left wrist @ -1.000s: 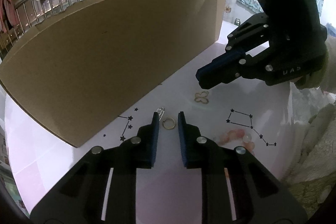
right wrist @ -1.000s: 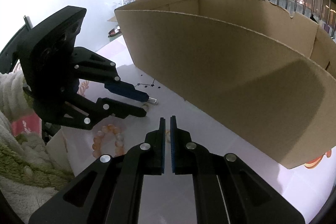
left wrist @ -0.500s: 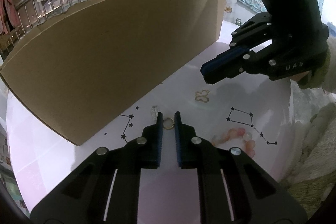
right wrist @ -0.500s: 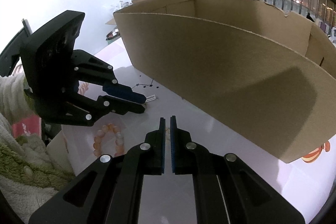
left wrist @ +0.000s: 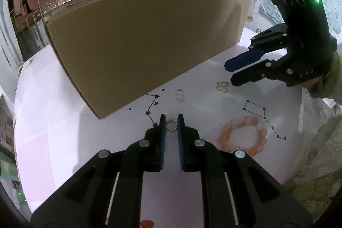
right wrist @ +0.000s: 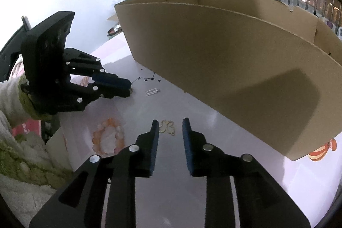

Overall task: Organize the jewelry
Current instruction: 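Close the left gripper on the gold ring while the right closes on the gold charm, then carry the ring in the left gripper over the box while the right carries the charm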

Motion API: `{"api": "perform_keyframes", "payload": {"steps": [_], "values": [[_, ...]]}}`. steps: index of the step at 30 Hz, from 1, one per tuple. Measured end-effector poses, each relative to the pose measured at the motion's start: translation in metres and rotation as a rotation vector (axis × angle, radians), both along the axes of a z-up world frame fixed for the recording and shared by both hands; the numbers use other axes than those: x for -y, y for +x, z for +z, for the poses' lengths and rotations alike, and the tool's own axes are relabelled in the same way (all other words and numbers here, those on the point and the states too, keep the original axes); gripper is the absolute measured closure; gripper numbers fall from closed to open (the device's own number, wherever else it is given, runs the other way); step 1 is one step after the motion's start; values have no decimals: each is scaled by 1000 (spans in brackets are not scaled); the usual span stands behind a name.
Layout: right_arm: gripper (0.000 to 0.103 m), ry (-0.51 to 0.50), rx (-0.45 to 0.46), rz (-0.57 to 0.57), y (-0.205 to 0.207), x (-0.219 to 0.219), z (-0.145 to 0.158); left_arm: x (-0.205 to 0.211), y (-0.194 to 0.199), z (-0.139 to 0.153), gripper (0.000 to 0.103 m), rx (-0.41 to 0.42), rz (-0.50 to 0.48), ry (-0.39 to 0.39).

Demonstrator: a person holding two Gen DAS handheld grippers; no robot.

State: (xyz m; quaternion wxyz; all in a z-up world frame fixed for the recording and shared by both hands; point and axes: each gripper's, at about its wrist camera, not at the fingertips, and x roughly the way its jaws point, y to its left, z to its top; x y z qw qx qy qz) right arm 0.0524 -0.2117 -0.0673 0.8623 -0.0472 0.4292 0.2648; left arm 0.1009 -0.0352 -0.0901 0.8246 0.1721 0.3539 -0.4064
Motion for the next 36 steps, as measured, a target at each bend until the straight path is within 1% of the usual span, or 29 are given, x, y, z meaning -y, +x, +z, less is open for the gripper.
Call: {"api": "perform_keyframes", "payload": {"steps": [4,6,8,9,13,24,28,36], "values": [[79,-28,19,32,-2,-7,-2,1,-1,0,93,3,4,2],[79,-79,29,56,-3,-14,-6,2,0,1,93,1,2,1],[79,-114,57,80,-6,-19,-8,0,-1,0,93,2,0,3],[79,-117,57,84,-6,-19,-8,0,-1,0,93,2,0,4],[87,-89,36,74,-1,-15,-7,0,-1,-1,93,3,3,4],[87,-63,28,49,-4,-13,-7,0,1,-1,93,4,2,8],[87,-74,27,45,-2,-13,-7,0,1,-1,93,4,3,8],[87,-58,28,38,-2,-13,-5,1,-1,-3,93,11,-1,18]]}}
